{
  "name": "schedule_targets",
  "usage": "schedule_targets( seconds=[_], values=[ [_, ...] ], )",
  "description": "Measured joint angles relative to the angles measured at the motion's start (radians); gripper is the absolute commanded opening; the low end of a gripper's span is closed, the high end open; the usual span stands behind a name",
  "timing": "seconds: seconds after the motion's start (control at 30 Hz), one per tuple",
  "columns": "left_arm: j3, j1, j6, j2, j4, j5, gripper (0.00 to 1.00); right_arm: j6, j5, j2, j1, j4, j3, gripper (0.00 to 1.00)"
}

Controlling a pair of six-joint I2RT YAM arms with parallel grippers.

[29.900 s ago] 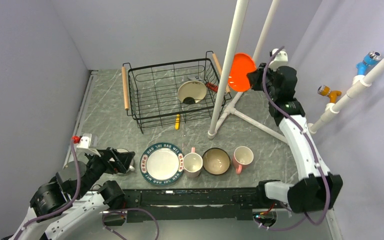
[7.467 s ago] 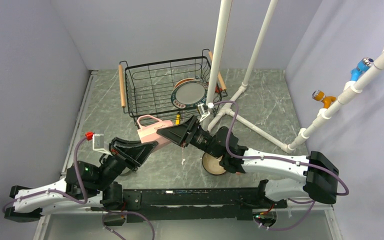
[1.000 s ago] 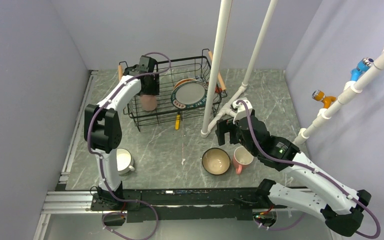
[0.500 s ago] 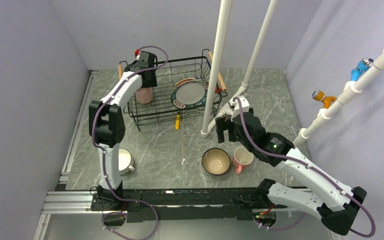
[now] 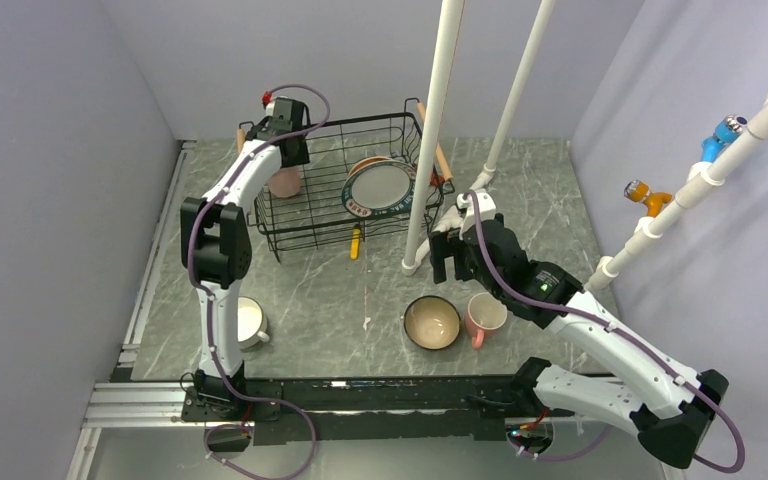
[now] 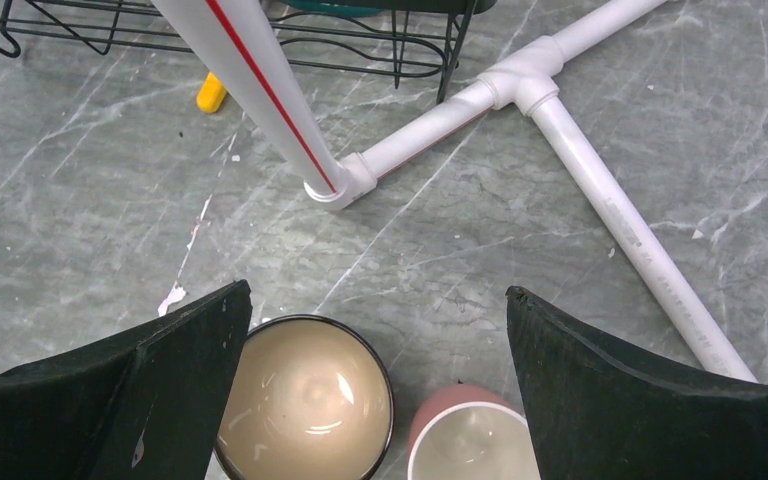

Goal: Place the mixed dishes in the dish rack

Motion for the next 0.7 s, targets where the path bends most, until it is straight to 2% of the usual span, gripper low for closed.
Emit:
schedule_targets(
  seconds=[0.47, 0.7],
  values=[
    [-0.043, 0.014, -0.037, 0.000, 0.111, -0.029, 0.00, 0.000, -0.025, 0.008, -0.034, 0.020, -0.005, 1.00],
    [-0.196, 0.012, -0.042, -0.077, 0.238, -0.042, 0.00, -0.001, -0.041, 0.004, -0.051, 0.030, -0.013, 1.00]
  ],
)
